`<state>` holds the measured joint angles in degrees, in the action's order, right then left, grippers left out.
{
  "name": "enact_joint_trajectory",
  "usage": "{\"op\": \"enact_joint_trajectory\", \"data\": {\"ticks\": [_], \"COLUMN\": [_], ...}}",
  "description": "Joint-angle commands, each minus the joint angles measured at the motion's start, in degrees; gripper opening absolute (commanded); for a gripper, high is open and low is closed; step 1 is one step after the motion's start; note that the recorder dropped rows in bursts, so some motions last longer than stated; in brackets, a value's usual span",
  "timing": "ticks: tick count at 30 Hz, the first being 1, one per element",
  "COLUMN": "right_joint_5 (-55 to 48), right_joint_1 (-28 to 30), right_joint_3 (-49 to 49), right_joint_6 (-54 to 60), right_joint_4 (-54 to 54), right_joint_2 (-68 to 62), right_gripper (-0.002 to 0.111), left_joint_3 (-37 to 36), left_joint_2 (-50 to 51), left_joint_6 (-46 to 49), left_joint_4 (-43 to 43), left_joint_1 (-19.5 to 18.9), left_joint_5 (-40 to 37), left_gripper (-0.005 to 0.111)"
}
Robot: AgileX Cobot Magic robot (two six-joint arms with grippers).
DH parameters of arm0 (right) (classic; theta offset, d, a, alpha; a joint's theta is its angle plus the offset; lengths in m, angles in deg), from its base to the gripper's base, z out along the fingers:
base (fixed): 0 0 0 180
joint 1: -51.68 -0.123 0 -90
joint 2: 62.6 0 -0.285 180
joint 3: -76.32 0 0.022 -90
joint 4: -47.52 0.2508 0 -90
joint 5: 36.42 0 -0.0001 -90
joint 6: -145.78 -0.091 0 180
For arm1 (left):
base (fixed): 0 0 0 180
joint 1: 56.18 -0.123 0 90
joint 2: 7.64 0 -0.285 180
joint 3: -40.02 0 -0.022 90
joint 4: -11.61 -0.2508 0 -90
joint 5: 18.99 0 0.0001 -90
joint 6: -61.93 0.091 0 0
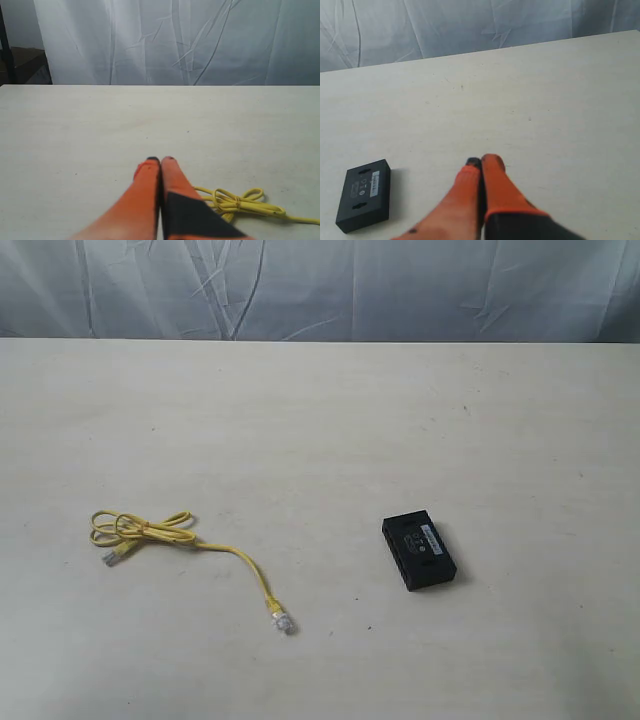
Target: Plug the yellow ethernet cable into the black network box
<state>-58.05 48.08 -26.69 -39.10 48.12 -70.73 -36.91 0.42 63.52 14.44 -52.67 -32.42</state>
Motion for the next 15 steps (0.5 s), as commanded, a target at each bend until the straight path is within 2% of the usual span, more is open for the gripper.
{"op": "enact_joint_trajectory", "data": {"ticks": [1, 15], "right_joint_5": [0.6, 1.2], "right_joint_1": [0.4, 0.4], "right_joint_3": [0.2, 0.2], "right_joint_6": [0.2, 0.2], "right_joint_4": [-0.1, -0.1], "right_joint_2": [0.3, 0.3], "right_gripper": [-0.001, -0.001], "left_joint_3": [-0.3, -0.3], "left_joint_2": [-0.3, -0.3], "left_joint_6": [-0.2, -0.2], "left_joint_4": [0.0, 0.0], "left_joint_1": [-0.3, -0.3], "left_joint_5": [0.2, 0.2], "left_gripper": [0.0, 0.0]}}
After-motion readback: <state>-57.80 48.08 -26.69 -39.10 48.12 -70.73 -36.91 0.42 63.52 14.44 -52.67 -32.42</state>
